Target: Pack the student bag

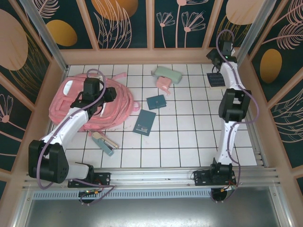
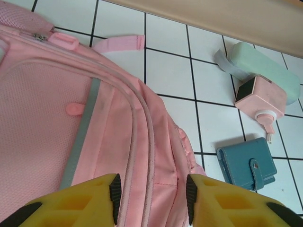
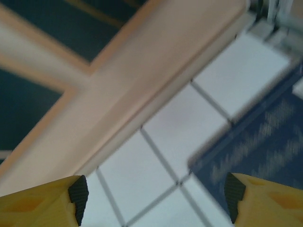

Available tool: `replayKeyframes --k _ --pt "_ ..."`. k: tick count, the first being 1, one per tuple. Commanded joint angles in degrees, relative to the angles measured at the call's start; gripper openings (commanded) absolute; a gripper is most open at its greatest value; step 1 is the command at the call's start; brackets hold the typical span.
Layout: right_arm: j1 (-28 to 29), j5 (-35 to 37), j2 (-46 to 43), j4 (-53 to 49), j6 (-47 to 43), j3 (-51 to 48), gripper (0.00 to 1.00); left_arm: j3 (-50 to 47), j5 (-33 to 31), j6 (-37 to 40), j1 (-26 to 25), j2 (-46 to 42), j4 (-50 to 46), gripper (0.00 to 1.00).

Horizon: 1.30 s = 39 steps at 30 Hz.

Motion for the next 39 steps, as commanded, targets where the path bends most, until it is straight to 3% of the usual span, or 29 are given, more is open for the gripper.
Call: replayKeyframes --k 1,3,8,13,23,28,30,39 --pt "-0.98 7.87 8.26 -18.07 -8.83 14.39 0.81 -1.16 1.35 -1.81 -0.83 -1.3 3.53 0.43" --pt "-2.61 8.32 8.84 -16.78 -9.38 13.39 0.84 -1.09 0.92 -1.78 -1.42 -1.55 3.18 0.48" --pt "-6.74 -5.69 7.15 -8.69 -11.18 3.11 0.84 -1.29 1.66 -2.2 -3.12 -1.47 3.48 0.55" --pt "-6.3 -9.84 13.59 -14.01 -15.13 10.38 0.84 0.0 2.73 -2.29 -3.91 0.68 3.5 0.56" --pt "-4.53 -17.72 14.89 -15.32 -15.79 -0.26 0.82 6.62 2.11 -2.46 -10.17 4.56 1.92 0.62" --pt "-0.5 -18.77 12.53 -14.18 -16.17 -7.22 0.81 8.58 3.1 -3.64 -12.63 7.17 3.35 0.63" --pt "1.49 -15.63 11.29 -14.88 -15.74 -9.24 0.81 9.47 3.27 -3.78 -13.54 8.13 3.76 0.63" --pt "7.39 -15.43 -4.2 -7.94 -12.2 -33.72 0.76 13.41 5.03 -4.39 -15.74 11.8 4.64 0.64"
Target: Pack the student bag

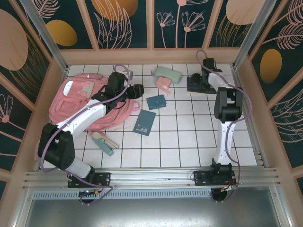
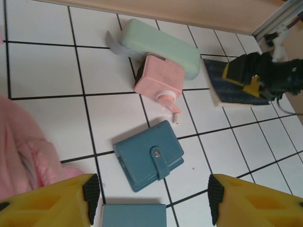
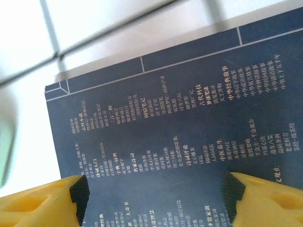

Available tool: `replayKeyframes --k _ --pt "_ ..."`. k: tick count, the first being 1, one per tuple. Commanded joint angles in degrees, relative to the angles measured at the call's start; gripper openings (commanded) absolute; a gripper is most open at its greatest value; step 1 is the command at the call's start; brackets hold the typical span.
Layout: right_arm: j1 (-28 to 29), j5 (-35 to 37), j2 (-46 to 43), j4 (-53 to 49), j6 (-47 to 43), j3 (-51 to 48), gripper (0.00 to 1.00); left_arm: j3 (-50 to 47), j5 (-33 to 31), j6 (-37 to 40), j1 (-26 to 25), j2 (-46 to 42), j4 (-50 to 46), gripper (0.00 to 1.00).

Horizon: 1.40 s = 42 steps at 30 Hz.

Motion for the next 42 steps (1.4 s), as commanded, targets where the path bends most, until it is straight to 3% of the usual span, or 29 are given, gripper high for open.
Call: replayKeyframes --k 1,7,9,14,18,22,28,35,42 --pt "1.58 -3.1 -0.02 -7.69 3.38 -8.68 0.75 2.06 1.97 -1.06 -0.4 0.9 1.96 0.64" --pt "5.74 -2.82 -7.43 -4.85 4.74 -22.52 0.72 1.1 2.19 -1.37 -0.39 0.29 3.01 0.64" --pt "8.38 -2.71 -9.73 -4.07 4.81 -27.0 0.72 1.12 3.09 -1.84 -0.49 0.62 3.41 0.58" --pt "14.19 -8.88 -20.06 -0.55 6.14 -37.33 0.71 4.39 2.22 -1.63 -3.66 4.2 1.44 0.55" --pt "12.97 -10.78 -31.94 1.25 8.9 -41.91 0.72 7.77 3.15 -2.91 -7.0 9.11 1.14 0.59" --pt "5.21 -11.05 -38.9 4.43 12.77 -43.46 0.75 10.28 6.17 -5.58 -8.48 17.48 2.53 0.61" --pt "-2.32 -7.35 -35.49 5.74 11.78 -42.19 0.77 12.96 9.01 -9.21 -9.36 24.85 4.53 0.63" --pt "-2.83 -7.64 -26.72 4.72 8.71 -35.55 0.76 15.36 11.04 -13.97 -9.7 30.94 5.08 0.65" --pt "-2.9 -14.23 -24.83 7.77 9.29 -38.47 0.73 16.49 14.34 -16.23 -10.98 33.86 6.74 0.65"
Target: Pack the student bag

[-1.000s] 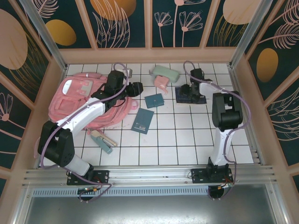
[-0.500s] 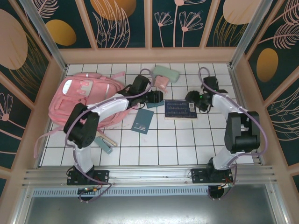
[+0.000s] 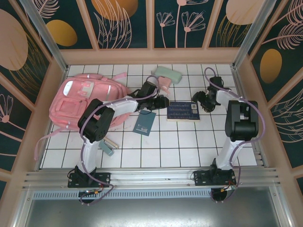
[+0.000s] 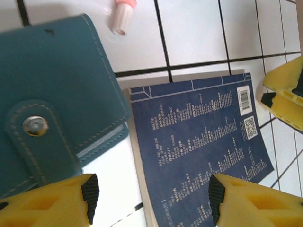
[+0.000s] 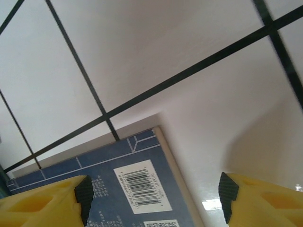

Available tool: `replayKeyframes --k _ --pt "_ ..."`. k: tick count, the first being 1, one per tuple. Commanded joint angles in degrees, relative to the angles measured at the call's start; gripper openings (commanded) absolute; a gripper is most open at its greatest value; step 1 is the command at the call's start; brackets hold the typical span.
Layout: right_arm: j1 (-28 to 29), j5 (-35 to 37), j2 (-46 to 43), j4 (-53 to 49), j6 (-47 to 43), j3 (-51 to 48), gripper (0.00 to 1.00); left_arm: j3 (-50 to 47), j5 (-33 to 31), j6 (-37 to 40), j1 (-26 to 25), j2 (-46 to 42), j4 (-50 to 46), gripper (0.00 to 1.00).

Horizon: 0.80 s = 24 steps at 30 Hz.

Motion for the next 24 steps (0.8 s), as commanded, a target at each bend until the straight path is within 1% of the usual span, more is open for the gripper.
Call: replayKeyframes --k 1,3,11,13,14,20,24 --pt "0.02 -4.18 1.09 1.81 -0.42 -1.68 0.73 1.86 2.87 -2.23 -1.05 1.99 2.35 0.65" --pt "0.02 -5.61 1.14 3.17 0.17 -3.28 0.72 1.44 3.45 -3.01 -1.05 2.65 3.04 0.65" --pt "0.01 -17.76 -1.26 10.7 3.63 -9.61 0.69 1.68 5.8 -4.11 -1.88 4.93 4.54 0.64" --pt "0.01 -20.88 -2.04 12.59 5.17 -11.03 0.67 1.72 6.46 -4.63 -2.19 5.54 4.98 0.64" --pt "0.01 -22.8 -2.64 13.87 5.99 -11.8 0.65 1.69 6.82 -4.8 -2.28 5.76 5.2 0.64" --pt "0.04 -29.2 -7.58 18.07 10.28 -15.14 0.61 1.24 7.21 -4.91 -2.42 5.59 5.47 0.63" --pt "0.01 -32.29 -12.69 20.76 13.86 -17.6 0.59 0.95 7.21 -4.83 -2.47 5.16 5.48 0.63"
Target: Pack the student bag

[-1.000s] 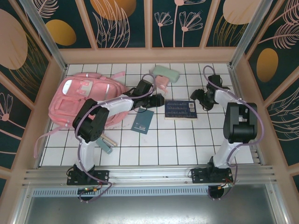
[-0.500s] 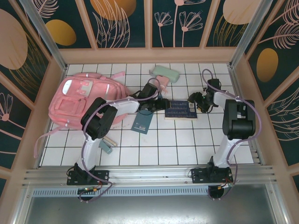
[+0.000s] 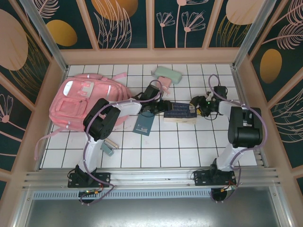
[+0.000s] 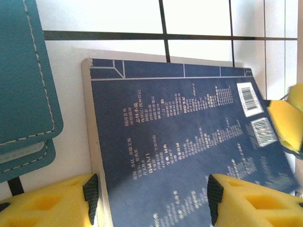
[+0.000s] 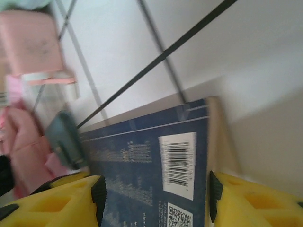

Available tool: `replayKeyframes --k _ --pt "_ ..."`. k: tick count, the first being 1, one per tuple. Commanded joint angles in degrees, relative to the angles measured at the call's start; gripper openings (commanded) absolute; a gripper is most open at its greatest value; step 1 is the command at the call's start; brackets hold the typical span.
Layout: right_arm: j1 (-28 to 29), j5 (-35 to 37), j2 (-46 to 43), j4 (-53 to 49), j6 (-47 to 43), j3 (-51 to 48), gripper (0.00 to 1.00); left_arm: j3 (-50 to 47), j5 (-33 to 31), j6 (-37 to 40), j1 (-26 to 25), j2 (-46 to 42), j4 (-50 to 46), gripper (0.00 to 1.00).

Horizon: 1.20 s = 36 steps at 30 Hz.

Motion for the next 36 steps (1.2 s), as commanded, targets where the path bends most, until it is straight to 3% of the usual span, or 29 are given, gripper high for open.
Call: replayKeyframes --k 1,6,13,19,26,31,36 --pt "2.27 -13.18 -5.89 3.31 5.5 -2.27 0.59 0.4 2.92 -0.02 -1.24 0.85 2.26 0.63" --pt "2.74 -14.08 -10.32 3.74 7.85 -3.7 0.58 -0.21 2.92 0.04 -1.23 0.39 2.68 0.63" --pt "3.45 -10.88 -9.26 2.66 6.35 -6.14 0.54 -1.44 2.75 -0.1 -1.22 -0.8 3.25 0.63" --pt "3.18 -8.02 -8.65 0.33 3.37 -7.48 0.41 -2.65 1.69 0.85 -1.21 -2.05 2.53 0.63" --pt "2.35 -4.18 -11.38 -2.03 1.81 -7.99 0.13 -2.02 -1.61 3.58 -0.26 -4.75 -1.12 0.63" --pt "2.67 -2.69 -12.75 -3.44 1.67 -6.92 0.04 -0.91 -2.82 5.4 0.99 -6.6 -3.64 0.64" --pt "5.92 -0.46 -15.11 -7.72 0.6 -2.88 0.03 2.01 -5.71 10.73 2.49 -9.08 -8.7 0.65"
